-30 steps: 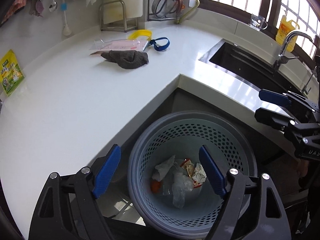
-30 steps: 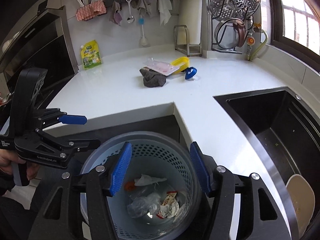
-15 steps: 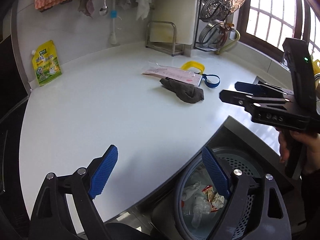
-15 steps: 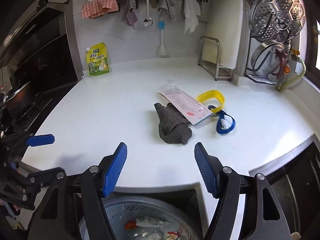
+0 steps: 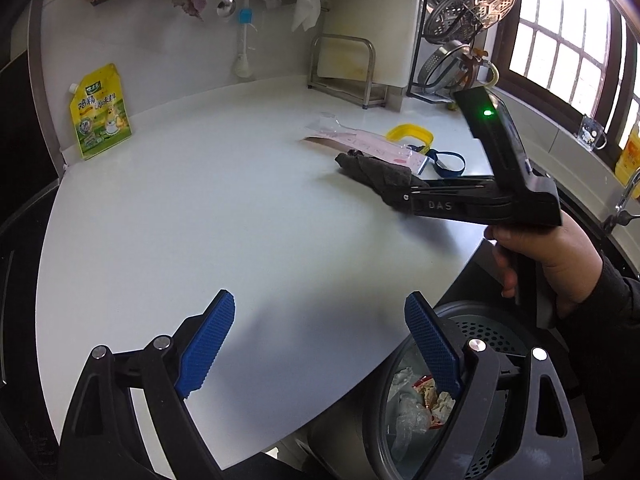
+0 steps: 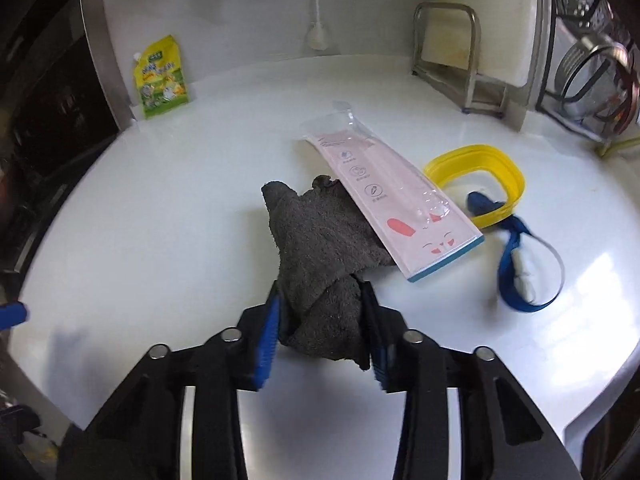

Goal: Collect trash
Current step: 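Grasp the grey cloth with the right tool and lift it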

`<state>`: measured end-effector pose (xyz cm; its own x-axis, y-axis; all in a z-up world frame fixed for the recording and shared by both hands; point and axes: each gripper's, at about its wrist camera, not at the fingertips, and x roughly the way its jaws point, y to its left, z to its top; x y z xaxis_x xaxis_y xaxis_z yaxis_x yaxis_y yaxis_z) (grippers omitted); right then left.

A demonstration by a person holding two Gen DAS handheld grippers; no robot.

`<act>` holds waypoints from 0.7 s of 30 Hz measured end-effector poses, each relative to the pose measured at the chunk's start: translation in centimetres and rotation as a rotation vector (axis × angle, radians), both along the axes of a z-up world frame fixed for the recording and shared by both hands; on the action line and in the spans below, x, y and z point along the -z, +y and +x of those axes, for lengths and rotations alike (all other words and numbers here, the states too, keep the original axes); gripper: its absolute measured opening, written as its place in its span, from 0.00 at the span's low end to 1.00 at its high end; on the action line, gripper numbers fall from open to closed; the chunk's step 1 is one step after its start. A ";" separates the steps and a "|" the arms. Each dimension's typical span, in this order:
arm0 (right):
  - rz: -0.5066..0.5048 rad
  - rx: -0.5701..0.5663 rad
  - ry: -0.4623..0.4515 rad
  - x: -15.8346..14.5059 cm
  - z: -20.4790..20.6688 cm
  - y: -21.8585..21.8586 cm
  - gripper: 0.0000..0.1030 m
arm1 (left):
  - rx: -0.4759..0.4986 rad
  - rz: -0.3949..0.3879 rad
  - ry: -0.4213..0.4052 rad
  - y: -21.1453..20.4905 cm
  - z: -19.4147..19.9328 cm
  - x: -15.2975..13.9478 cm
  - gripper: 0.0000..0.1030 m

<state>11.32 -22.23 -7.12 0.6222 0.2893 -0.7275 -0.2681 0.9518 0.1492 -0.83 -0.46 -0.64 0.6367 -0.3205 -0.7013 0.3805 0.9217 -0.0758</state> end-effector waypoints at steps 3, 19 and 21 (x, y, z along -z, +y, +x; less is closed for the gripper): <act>0.142 -0.074 0.001 -0.7 -1.8 -0.5 0.25 | -0.006 -0.010 -0.006 0.0 0.6 -0.2 0.83; 0.355 -0.081 -0.143 -6.3 -8.0 -6.7 0.23 | 0.005 -0.061 0.019 -3.3 3.2 -0.7 0.84; 0.308 -0.028 -0.179 -6.7 -9.1 -7.9 0.23 | 0.025 -0.085 0.034 -4.9 4.0 -0.8 0.87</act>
